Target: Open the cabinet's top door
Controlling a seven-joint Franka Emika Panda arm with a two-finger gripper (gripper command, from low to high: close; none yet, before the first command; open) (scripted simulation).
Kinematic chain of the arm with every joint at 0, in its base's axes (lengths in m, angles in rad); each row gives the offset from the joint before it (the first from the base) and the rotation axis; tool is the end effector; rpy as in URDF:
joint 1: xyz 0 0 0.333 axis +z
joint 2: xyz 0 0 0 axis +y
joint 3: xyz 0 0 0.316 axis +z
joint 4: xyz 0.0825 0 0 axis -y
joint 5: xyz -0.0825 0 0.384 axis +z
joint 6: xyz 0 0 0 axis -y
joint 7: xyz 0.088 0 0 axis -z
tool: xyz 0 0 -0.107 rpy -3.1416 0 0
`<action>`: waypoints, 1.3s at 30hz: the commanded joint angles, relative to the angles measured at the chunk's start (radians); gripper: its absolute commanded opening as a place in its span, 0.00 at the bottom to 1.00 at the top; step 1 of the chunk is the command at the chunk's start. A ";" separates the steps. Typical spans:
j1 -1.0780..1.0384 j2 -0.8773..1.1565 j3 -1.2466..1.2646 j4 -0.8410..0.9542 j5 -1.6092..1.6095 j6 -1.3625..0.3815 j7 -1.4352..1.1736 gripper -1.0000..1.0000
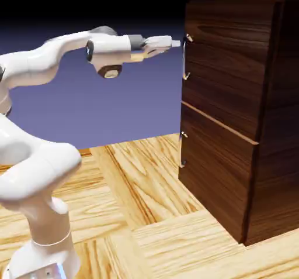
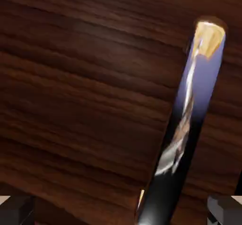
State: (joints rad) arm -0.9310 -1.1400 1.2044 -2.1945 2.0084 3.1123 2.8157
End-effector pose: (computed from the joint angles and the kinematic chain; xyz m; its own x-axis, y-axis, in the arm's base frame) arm 0.3880 0.2305 0.5917 0.0321 0.6194 -0.7844 0.0335 0.7837 0.6202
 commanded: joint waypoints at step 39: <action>0.122 -0.584 -0.605 -0.719 0.093 -1.261 -0.105 0.00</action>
State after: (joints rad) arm -0.8093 -1.7241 0.5993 -2.9134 2.1007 1.8522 2.7107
